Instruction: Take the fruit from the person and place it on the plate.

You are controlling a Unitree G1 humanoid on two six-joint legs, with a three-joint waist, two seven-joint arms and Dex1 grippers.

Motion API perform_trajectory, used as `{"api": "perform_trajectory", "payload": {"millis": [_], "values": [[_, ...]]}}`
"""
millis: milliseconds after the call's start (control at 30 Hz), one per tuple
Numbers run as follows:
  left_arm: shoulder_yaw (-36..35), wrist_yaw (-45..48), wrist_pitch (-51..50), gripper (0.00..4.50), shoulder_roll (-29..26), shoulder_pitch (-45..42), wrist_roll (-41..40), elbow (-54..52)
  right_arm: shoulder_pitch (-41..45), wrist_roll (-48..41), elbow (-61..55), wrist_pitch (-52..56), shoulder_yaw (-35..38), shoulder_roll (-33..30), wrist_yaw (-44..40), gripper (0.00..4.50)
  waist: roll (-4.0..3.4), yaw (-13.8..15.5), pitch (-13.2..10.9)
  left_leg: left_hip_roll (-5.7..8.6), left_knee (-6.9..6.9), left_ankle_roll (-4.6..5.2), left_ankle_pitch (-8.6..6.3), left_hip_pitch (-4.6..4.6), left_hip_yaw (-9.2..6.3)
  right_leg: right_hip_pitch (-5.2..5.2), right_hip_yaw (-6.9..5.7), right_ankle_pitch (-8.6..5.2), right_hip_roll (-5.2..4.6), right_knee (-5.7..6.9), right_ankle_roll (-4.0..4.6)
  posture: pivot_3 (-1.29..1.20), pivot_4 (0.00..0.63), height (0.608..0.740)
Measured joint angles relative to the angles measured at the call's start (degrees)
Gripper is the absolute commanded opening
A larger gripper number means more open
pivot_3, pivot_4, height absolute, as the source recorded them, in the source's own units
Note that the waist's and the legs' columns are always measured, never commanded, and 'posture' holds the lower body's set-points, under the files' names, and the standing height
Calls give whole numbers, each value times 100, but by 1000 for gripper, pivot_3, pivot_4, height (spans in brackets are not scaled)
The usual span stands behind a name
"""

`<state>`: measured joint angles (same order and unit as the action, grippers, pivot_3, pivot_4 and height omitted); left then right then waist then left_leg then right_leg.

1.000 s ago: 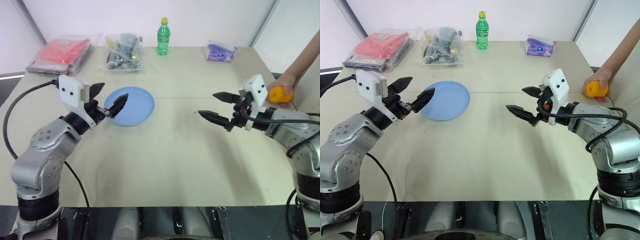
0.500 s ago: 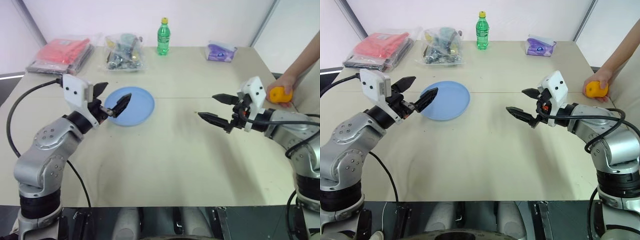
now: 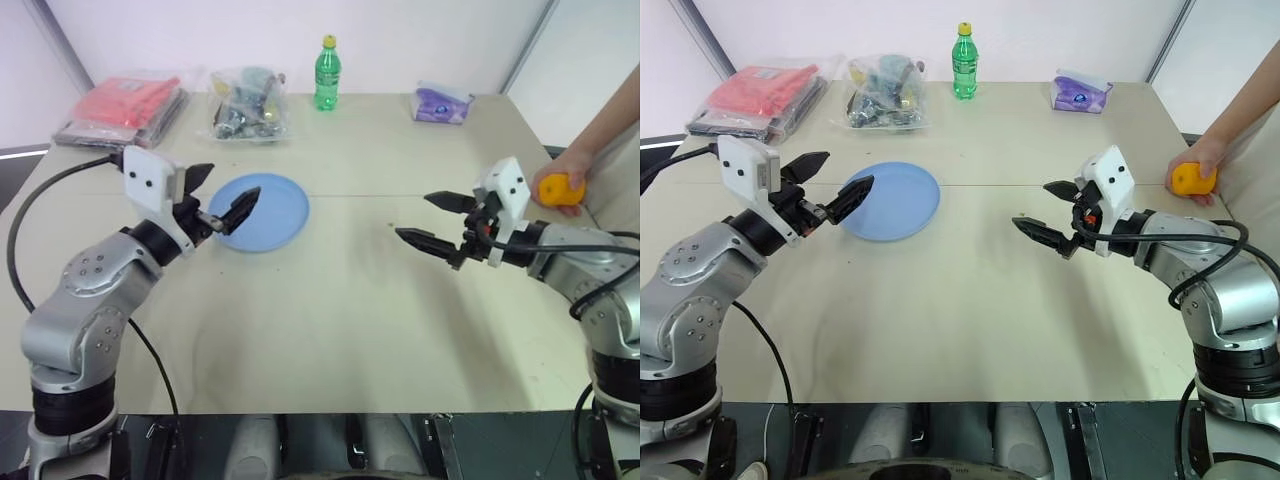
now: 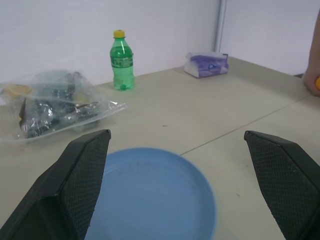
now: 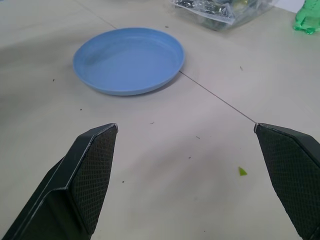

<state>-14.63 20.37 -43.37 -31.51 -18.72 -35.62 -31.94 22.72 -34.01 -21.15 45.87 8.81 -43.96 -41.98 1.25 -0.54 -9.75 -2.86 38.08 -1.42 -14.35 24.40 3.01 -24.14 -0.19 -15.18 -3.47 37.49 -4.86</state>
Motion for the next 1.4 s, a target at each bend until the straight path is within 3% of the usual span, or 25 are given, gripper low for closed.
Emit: {"api": "perform_trajectory", "payload": {"millis": [567,733,900,967,1100,1400], "values": [[-34,50,-125,4481,-198,113,-132,-1,-39,14,3,-63,-38,25,21,4500,0,3,0,0,0,0,0,0,0,0,0,0,-1,0,0,0,150,731],[-32,34,-109,4481,-189,99,-119,-1,196,65,14,-84,-50,380,388,4500,0,-4,0,-1,-1,0,0,0,-1,-1,0,0,2,0,0,0,150,731],[6,33,5,4481,-160,51,-51,4,702,114,27,31,-30,1311,1402,4500,0,-10,0,-2,-3,0,0,0,0,-4,0,0,2,1,0,0,150,731],[59,35,20,4481,-139,0,0,34,1127,97,113,192,120,2198,2215,4500,-1,-35,0,-4,-4,-1,1,0,1,-10,3,1,4,7,1,0,150,731],[210,47,43,4481,-105,-55,19,42,1737,-60,285,446,286,3260,3351,4500,-1,2,0,-3,-5,-2,1,7,2,-13,1,1,-1,5,1,0,150,731],[220,33,44,4481,-84,-81,125,61,2004,-59,747,460,331,3648,3892,4500,-1,-27,0,1,-9,-1,1,7,8,-14,0,1,-5,1,0,0,150,731]]}}
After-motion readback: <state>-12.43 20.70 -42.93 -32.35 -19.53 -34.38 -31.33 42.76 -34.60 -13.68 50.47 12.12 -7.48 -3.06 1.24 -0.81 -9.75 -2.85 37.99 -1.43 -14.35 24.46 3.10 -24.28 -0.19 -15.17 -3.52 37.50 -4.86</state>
